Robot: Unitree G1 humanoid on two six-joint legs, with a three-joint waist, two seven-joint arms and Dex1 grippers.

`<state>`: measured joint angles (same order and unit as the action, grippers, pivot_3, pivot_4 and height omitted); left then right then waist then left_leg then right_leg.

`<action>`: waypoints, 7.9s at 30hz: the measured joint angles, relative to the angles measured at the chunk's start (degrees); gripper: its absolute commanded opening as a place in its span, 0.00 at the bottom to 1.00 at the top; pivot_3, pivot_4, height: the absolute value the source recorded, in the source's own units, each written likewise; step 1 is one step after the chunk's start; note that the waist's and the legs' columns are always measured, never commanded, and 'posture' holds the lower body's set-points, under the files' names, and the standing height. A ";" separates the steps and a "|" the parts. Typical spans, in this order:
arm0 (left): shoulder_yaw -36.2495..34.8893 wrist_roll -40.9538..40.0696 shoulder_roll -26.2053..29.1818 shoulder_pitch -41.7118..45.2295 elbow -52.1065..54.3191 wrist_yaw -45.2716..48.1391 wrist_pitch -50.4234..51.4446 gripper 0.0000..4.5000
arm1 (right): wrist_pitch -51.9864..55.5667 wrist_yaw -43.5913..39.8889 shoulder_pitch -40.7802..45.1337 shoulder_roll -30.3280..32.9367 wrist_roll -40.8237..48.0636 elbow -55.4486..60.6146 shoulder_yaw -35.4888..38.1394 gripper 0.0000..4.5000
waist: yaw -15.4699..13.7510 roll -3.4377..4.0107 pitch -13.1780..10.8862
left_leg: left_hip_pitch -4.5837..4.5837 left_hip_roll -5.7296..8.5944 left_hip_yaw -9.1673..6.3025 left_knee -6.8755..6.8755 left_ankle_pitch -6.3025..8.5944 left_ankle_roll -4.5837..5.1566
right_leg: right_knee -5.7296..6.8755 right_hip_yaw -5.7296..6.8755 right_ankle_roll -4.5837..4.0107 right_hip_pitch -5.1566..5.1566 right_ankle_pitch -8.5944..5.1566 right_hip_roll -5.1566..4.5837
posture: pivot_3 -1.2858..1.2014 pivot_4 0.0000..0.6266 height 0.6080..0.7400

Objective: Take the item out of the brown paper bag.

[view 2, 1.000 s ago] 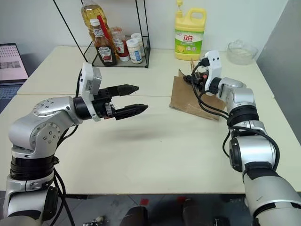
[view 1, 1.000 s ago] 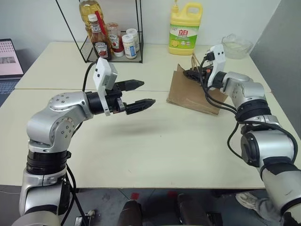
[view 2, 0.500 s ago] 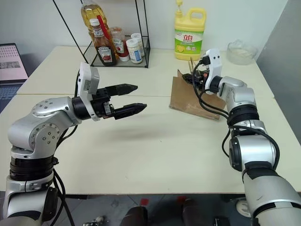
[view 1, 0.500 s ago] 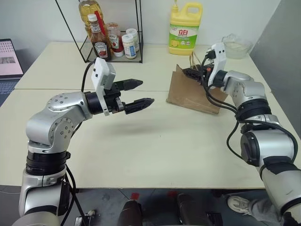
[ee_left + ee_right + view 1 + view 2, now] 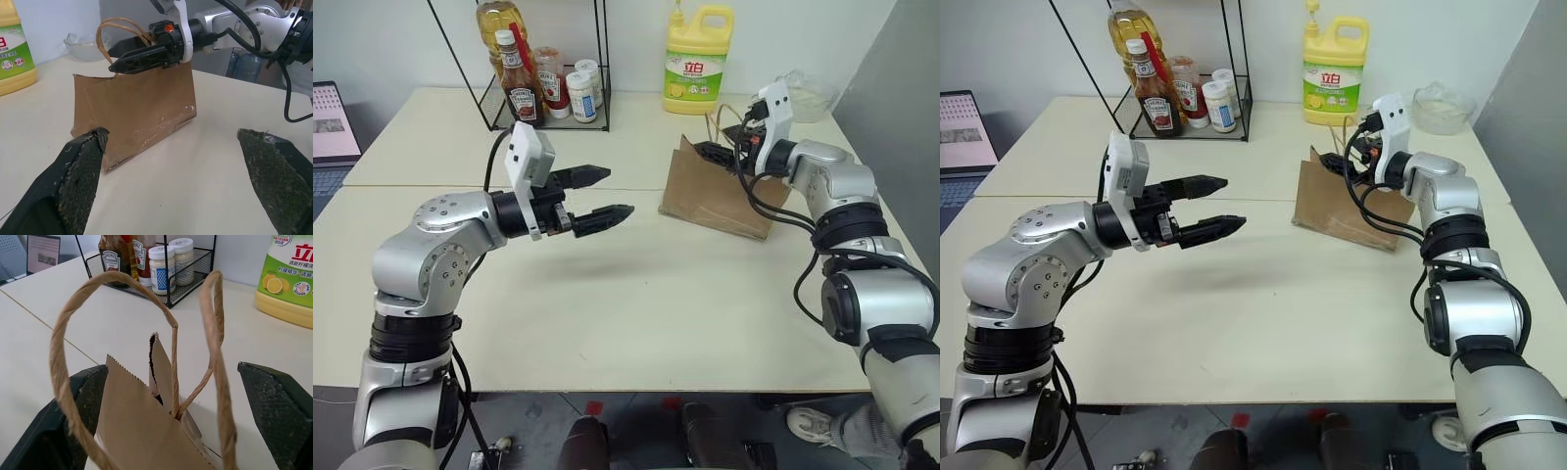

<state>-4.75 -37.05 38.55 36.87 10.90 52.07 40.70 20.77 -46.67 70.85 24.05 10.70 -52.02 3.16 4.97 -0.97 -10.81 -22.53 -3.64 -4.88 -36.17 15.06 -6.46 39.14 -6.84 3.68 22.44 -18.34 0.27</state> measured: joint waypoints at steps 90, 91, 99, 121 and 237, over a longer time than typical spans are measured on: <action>0.87 0.87 -1.21 2.53 -2.16 -0.20 -1.22 1.00 | -2.44 4.03 6.47 -2.56 -5.01 -10.90 -1.67 0.54 | 0.21 0.04 -0.03 | 0.00 0.04 -0.06 -0.76 0.12 0.24 | 0.79 0.00 0.00 -0.01 0.00 0.03 | 0.52 0.24 1.00; 0.87 0.87 -1.21 2.53 -2.16 -0.21 -1.22 1.00 | -2.83 3.77 6.54 -2.58 -4.97 -11.21 -1.63 0.45 | 0.21 0.05 -0.03 | 0.00 0.04 -0.06 -0.76 0.12 0.24 | 0.79 0.00 0.00 -0.01 0.00 0.03 | 0.52 0.24 1.00; 0.85 0.80 -1.17 1.93 -1.69 -0.77 -1.15 1.00 | -4.05 1.89 6.68 -2.57 -4.97 -11.51 -1.05 0.00 | 0.22 0.05 -0.03 | 0.01 0.04 -0.06 -0.77 0.12 0.24 | 0.81 0.00 0.00 -0.01 0.00 0.04 | 0.52 0.24 1.00; -3.64 -3.38 0.70 -5.31 5.82 -3.06 2.55 1.00 | -0.60 -9.31 6.81 -5.44 -0.49 -4.59 0.22 0.00 | 1.36 0.26 -0.16 | 0.01 0.01 -0.06 -0.73 0.11 0.23 | 0.83 0.00 0.00 0.02 0.00 0.03 | 0.52 0.24 1.00; 15.88 28.03 0.43 19.27 -32.91 39.84 -24.76 1.00 | 26.77 19.22 -58.08 0.45 10.97 81.08 8.13 0.99 | -0.14 0.37 -0.23 | -0.36 0.02 -1.30 -0.68 -0.04 0.19 | 0.82 1.11 -0.22 -0.13 -0.16 0.12 | 0.52 0.24 1.00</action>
<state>11.13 -9.02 38.98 56.14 -22.01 91.91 15.94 47.54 -27.45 12.76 24.50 21.67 29.06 11.28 4.83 -0.60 -11.04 -22.90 -3.62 -6.19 -36.85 15.01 -6.27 39.96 -5.74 3.45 22.30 -18.50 0.38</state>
